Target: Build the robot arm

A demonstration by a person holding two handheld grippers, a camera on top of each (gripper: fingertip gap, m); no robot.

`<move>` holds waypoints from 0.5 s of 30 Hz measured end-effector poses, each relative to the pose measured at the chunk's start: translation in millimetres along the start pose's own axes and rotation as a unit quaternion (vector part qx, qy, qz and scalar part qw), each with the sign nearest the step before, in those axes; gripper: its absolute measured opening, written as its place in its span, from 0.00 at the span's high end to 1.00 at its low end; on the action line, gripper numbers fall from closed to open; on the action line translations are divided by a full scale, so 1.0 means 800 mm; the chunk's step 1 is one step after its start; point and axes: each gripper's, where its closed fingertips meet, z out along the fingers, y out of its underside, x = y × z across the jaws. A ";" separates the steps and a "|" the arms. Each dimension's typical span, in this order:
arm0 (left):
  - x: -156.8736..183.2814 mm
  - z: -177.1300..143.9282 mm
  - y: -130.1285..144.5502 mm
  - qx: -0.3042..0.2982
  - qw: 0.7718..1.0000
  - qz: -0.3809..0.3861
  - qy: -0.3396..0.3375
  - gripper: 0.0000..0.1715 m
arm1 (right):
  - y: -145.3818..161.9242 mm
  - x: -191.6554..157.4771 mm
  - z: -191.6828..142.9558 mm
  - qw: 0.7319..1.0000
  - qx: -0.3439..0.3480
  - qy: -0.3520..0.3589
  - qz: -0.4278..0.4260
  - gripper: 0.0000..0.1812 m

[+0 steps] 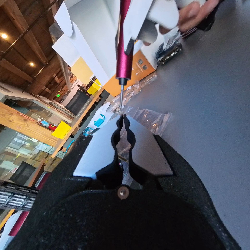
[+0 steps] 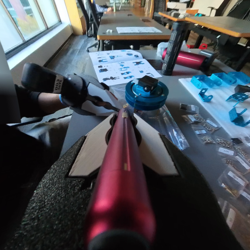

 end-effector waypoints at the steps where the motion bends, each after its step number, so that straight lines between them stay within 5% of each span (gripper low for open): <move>1: 0.000 0.001 0.002 -0.005 1.000 -0.001 0.000 1.00 | -0.001 -0.005 0.001 1.000 0.000 -0.002 -0.002 0.88; 15: 0.004 0.004 0.008 -0.020 1.000 -0.001 0.007 1.00 | 0.005 -0.012 0.005 1.000 -0.011 -0.004 -0.014 0.88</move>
